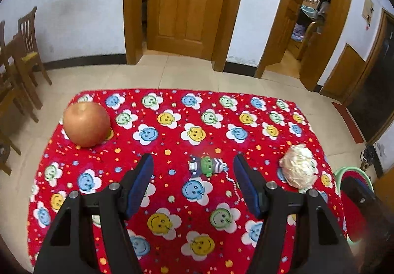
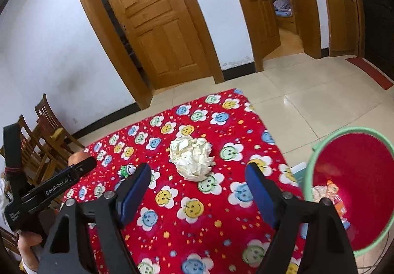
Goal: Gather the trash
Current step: 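Grasp the green toy figure with left tool while right tool grasps the white paper ball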
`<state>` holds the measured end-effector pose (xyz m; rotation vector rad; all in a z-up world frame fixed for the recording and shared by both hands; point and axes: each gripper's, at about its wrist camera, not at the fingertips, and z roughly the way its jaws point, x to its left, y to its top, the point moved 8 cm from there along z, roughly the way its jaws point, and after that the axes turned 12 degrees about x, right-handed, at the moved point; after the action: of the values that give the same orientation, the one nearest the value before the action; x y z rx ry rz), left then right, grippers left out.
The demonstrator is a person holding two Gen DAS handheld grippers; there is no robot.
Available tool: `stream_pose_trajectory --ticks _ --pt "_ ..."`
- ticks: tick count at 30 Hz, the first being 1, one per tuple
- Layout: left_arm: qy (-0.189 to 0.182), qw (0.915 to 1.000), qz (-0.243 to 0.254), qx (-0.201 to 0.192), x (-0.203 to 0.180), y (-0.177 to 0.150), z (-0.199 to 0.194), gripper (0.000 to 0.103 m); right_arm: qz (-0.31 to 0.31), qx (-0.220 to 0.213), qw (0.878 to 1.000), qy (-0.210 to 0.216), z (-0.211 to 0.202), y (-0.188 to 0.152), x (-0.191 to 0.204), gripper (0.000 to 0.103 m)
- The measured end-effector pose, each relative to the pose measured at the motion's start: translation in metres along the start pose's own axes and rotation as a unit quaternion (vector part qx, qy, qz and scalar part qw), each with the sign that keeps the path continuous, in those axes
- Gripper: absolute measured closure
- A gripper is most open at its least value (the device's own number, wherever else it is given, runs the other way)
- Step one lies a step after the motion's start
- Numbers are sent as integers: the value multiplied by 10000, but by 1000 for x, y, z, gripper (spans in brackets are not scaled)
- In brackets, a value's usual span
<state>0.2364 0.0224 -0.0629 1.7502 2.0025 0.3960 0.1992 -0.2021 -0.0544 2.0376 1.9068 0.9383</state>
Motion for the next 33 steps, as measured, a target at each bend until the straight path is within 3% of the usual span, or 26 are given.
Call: stream_pose_trajectory --ticks 12,19,26,30,33 --pt "-26 9995 9 311 -4 0 52 36 -57 374 9989 -271 67 9 0 22" --pt "-88 9984 97 544 -12 -8 72 36 -81 519 9985 -127 82 8 -1 28" --pt "-29 9984 286 478 -17 -12 76 36 -185 568 9981 115 88 7 5 43" --pt "-119 9980 417 459 -26 -14 75 52 -344 521 9978 227 86 6 15 60" --pt "-134 9979 444 449 -29 -15 75 55 -393 478 9979 203 85 5 17 64"
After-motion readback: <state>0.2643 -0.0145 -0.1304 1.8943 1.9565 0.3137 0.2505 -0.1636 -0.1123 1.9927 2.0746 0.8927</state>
